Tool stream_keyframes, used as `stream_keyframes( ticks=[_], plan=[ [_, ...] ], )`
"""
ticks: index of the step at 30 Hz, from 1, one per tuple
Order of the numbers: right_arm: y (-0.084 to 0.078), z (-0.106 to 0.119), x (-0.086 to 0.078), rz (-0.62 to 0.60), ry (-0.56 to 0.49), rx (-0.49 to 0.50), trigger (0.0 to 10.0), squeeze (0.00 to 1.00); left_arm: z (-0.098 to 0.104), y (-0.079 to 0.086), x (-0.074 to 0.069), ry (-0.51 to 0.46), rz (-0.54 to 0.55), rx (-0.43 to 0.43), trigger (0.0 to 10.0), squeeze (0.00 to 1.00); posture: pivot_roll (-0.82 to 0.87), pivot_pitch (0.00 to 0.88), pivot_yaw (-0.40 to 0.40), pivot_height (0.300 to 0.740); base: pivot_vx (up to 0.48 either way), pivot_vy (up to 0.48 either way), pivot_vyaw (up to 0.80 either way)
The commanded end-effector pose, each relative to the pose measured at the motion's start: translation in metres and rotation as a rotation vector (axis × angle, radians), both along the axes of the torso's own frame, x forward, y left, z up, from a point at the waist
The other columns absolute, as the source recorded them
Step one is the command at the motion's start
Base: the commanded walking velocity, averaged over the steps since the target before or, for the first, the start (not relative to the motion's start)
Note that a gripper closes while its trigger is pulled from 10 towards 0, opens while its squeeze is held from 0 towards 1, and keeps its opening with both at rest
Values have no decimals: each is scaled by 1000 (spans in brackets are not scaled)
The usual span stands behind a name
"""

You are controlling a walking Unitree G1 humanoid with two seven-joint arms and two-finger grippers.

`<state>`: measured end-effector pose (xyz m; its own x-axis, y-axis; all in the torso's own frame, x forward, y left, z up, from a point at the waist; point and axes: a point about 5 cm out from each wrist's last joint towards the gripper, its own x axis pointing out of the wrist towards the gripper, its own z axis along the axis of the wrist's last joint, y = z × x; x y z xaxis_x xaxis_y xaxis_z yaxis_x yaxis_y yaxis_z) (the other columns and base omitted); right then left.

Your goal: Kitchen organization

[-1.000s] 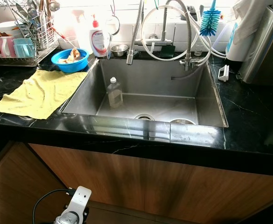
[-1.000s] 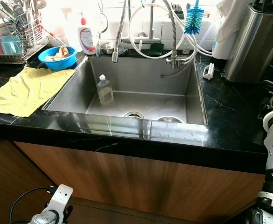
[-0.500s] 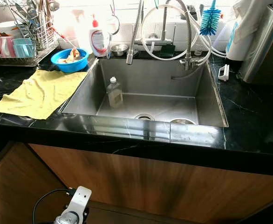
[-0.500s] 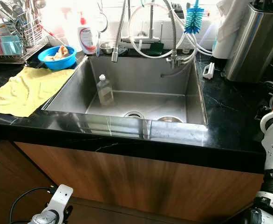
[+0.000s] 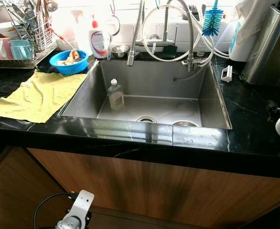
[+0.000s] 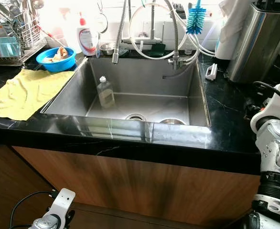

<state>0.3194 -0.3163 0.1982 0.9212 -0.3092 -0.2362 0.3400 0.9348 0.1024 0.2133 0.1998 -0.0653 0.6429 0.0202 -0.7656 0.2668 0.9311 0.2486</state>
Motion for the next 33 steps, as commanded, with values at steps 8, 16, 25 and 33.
stream_keyframes(
  ticks=[8, 16, 25, 33],
  plan=[
    [40, 1, 12, 174, -18, 29, 10000, 0, 0, 3, 0, 9, -7, 12, 10000, 0, -131, 0, 70, 740, 0, 0, 0],
    [63, -1, 16, 250, -18, 45, 10000, 0, 1, 4, 1, 7, -3, 13, 10000, 0, -128, 0, 67, 740, 0, 0, 0],
    [71, 0, 17, 270, -23, 46, 10000, 0, 0, 3, 0, 9, -1, 11, 10000, 0, -128, 0, 65, 740, 0, 0, 0],
    [72, 14, 18, 242, -104, 7, 10000, 0, 0, 3, 0, 9, 0, 11, 10000, 0, -130, 0, 66, 740, 0, 0, 0]
  ],
)
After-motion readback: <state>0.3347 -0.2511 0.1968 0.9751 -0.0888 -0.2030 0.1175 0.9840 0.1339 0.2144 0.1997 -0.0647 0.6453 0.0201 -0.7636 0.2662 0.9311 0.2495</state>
